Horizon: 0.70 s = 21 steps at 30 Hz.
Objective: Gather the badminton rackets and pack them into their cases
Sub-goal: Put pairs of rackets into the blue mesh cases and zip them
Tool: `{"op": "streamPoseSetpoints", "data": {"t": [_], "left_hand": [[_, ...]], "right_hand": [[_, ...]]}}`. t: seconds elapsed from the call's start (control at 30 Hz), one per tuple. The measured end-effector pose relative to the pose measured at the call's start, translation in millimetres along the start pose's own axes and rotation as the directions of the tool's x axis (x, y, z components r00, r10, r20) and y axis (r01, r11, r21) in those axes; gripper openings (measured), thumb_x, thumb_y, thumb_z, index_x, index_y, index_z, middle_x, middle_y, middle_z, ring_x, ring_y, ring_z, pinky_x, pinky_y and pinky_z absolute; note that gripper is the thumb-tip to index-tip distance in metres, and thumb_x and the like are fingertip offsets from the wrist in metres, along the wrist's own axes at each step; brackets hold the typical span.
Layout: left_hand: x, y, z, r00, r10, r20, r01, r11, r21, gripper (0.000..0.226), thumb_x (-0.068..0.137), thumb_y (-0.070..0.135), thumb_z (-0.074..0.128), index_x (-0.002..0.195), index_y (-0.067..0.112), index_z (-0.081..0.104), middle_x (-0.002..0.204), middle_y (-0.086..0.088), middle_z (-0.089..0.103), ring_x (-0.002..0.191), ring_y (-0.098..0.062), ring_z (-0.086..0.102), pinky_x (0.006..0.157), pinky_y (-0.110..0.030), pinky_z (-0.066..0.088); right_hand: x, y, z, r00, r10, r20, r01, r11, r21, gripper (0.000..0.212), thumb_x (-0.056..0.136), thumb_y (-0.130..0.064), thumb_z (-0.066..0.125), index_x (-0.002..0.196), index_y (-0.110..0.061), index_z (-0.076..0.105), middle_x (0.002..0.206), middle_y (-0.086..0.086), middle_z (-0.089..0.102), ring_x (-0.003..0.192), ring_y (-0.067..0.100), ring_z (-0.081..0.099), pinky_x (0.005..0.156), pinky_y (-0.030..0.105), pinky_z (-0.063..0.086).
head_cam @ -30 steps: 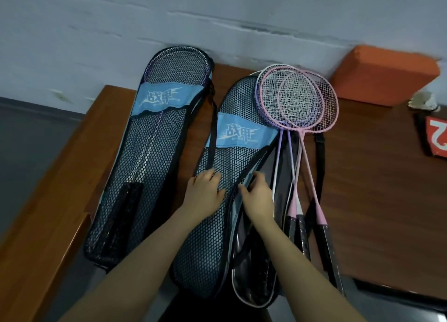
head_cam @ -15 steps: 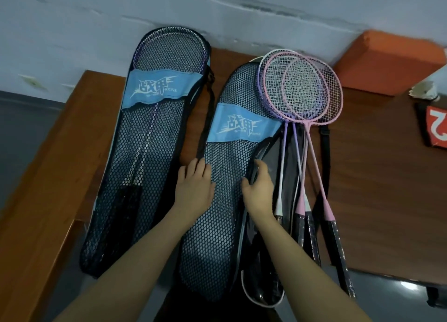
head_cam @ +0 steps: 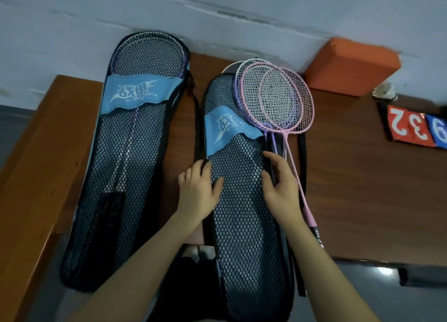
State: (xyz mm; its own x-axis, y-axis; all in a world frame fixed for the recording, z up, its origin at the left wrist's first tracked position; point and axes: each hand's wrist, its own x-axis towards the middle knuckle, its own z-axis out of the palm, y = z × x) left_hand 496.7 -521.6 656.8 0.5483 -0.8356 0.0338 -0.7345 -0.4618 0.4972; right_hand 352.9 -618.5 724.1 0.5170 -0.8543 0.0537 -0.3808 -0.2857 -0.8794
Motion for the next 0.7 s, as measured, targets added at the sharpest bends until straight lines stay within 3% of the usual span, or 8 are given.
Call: {"op": "streamPoseSetpoints", "data": {"t": [0.07,0.13,0.2,0.3,0.43,0.57,0.7], "left_hand": [[-3,4,4,1.0,-0.016,-0.001,0.016,0.999,-0.042,0.051,0.086,0.043,0.045,0.115,0.003,0.058,0.112,-0.015,0.059,0.098,-0.033,0.058,0.082,-0.043,0.043],[-5,9,6,0.995,-0.095,0.006,0.094,0.975,-0.203,0.045,0.087,0.034,0.056,0.12,0.004,0.055,0.113,-0.014,0.057,0.102,-0.03,0.056,0.087,-0.043,0.042],[-1,15,1,0.975,-0.216,0.044,0.214,0.873,-0.439,0.046,0.086,0.022,0.063,0.127,0.005,0.051,0.117,-0.012,0.053,0.103,-0.024,0.053,0.093,-0.035,0.043],[12,25,-9,0.954,-0.296,0.048,0.276,0.802,-0.531,0.045,0.086,0.016,0.063,0.128,0.009,0.05,0.121,-0.007,0.049,0.096,-0.014,0.049,0.088,-0.02,0.039],[31,35,-14,0.984,-0.174,0.046,0.173,0.845,-0.506,0.049,0.087,0.007,0.059,0.134,0.008,0.045,0.124,-0.009,0.045,0.108,-0.02,0.049,0.098,-0.026,0.038],[36,43,-25,0.984,-0.15,-0.096,0.078,0.846,-0.527,0.045,0.087,0.006,0.059,0.131,0.007,0.049,0.119,-0.006,0.048,0.073,0.0,0.05,0.072,-0.005,0.036],[33,50,-42,0.969,-0.103,-0.223,-0.043,0.821,-0.569,0.043,0.084,0.003,0.062,0.126,0.008,0.055,0.114,-0.001,0.051,0.063,0.004,0.048,0.063,-0.005,0.038]], "right_hand": [[-5,1,-2,1.0,0.01,-0.002,-0.01,1.0,0.0,0.04,0.089,0.003,0.051,0.124,-0.017,0.05,0.118,-0.009,0.055,0.113,0.003,0.051,0.098,0.013,0.039],[-8,2,-4,1.0,0.03,-0.004,-0.03,0.999,0.023,0.039,0.089,0.003,0.051,0.123,-0.015,0.051,0.117,-0.009,0.056,0.111,0.004,0.053,0.097,0.015,0.041],[-9,3,-6,0.999,0.054,0.0,-0.054,0.998,0.04,0.039,0.089,0.003,0.051,0.124,-0.013,0.051,0.116,-0.008,0.057,0.11,0.007,0.054,0.096,0.018,0.043],[-9,5,-11,0.997,0.072,0.03,-0.072,0.997,0.014,0.04,0.089,0.0,0.052,0.125,-0.016,0.05,0.12,-0.003,0.058,0.112,0.011,0.055,0.098,0.026,0.044],[-2,5,-7,0.994,0.084,0.075,-0.081,0.996,-0.044,0.041,0.088,-0.005,0.055,0.126,-0.02,0.05,0.122,-0.004,0.058,0.111,0.008,0.054,0.096,0.024,0.043],[10,-1,0,0.996,0.088,0.03,-0.086,0.994,-0.062,0.033,0.088,-0.015,0.061,0.12,-0.016,0.054,0.117,-0.007,0.058,0.107,0.006,0.053,0.088,0.014,0.041],[25,-10,3,0.987,0.16,-0.001,-0.16,0.987,-0.014,0.034,0.087,-0.024,0.064,0.119,-0.018,0.054,0.106,-0.004,0.06,0.094,0.009,0.056,0.081,0.023,0.044]]}}
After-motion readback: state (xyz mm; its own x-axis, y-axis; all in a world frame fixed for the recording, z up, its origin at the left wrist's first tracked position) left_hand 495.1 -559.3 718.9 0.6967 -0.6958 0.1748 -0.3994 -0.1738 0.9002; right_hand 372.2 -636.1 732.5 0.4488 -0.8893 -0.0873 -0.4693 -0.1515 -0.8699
